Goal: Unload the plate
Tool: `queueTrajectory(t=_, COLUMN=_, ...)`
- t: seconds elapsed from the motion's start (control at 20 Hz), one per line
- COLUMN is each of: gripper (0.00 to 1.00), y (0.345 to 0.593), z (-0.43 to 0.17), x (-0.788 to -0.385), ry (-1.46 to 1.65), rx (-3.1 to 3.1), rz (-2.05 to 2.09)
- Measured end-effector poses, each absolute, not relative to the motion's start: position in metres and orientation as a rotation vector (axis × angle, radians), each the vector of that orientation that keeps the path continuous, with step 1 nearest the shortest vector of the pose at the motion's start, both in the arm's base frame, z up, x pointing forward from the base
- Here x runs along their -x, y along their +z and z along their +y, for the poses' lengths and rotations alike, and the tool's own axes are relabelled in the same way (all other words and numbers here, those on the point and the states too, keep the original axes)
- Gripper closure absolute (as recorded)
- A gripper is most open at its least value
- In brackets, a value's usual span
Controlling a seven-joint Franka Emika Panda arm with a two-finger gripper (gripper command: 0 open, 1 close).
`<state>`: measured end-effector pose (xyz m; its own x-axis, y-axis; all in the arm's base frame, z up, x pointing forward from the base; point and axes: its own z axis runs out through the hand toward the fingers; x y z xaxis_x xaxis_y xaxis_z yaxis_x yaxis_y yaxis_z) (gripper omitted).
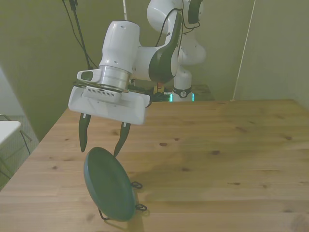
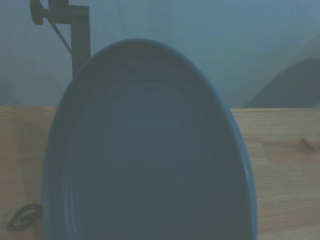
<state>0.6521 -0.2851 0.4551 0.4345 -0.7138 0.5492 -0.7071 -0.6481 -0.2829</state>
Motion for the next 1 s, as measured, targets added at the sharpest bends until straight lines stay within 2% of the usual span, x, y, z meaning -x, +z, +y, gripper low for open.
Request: queueTrajectory(t=1.0, gripper=1.00, y=0.4577, z=-0.2868, x=-0.6503, ry=-1.030, rx=2.657, rz=1.311)
